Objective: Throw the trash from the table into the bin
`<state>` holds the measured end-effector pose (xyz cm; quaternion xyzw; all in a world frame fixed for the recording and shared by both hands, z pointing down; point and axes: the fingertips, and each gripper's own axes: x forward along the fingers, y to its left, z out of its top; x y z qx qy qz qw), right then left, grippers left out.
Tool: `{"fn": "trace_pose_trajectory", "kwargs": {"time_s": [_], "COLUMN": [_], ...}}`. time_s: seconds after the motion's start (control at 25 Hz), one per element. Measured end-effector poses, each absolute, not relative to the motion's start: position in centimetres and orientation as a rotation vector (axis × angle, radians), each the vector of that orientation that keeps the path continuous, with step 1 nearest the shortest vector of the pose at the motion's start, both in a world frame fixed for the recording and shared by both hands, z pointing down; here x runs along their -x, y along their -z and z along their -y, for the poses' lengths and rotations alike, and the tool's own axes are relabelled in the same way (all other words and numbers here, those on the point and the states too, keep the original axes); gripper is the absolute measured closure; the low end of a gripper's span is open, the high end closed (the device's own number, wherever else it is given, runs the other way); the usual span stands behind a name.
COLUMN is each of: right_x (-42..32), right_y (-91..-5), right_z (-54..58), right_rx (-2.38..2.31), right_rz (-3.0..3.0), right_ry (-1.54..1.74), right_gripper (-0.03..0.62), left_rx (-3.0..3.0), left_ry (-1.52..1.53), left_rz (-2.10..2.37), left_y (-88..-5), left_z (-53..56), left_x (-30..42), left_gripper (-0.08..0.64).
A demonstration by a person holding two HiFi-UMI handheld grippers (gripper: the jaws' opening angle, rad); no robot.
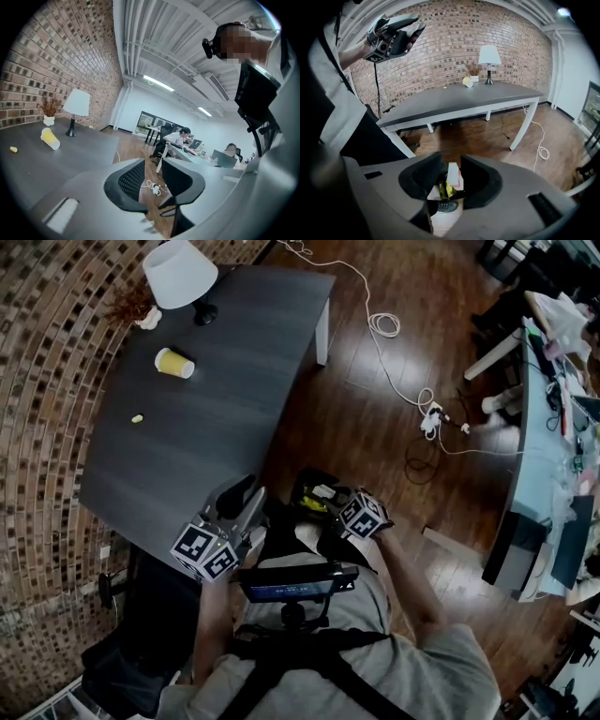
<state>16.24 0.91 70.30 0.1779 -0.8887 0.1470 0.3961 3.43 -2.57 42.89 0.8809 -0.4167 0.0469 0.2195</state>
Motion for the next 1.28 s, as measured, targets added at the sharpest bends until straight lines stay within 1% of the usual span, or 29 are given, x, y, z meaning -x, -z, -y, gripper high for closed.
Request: {"fn": "trace_pose_trajectory", "kwargs": {"time_s": [0.24, 0.64, 0.76, 1.04, 1.28], "right_x": [-16.3, -18.0, -17.9, -17.9, -19.0], "right_y": [-69.6, -62.6, -60.5, -56.2, -55.2], "right_z": [-0.5, 0.7, 1.4, 1.3, 0.7], "right_rx": [-0.507, -0.707, -0.744, -0.775, -0.79], "right_rz": [2.272, 2.467, 2.518, 2.616, 2.621], "right_ry": [-0.389, -0.503, -0.501, -0.483, -0.461], "right_gripper": [0.445, 0.449, 0.463, 0.463, 0.463], "left_rx": [-2.44, -2.481, -2.507, -2.55, -2.559], "left_ry": [-0.132, -0.115, -0.101, -0.06, -0.079], "left_rz": [1.155, 1.059, 1.024, 0.89, 0.846], "left_y": [-42.7, -42.6, -42.2, -41.3, -42.0], "left_z": [2.4, 1.9, 1.7, 0.8, 0.6], "left_x": [-3.3, -5.5, -5.8, -8.1, -9.8], "left_gripper": [0.454, 0.454, 0.453, 0.453, 0.453]}}
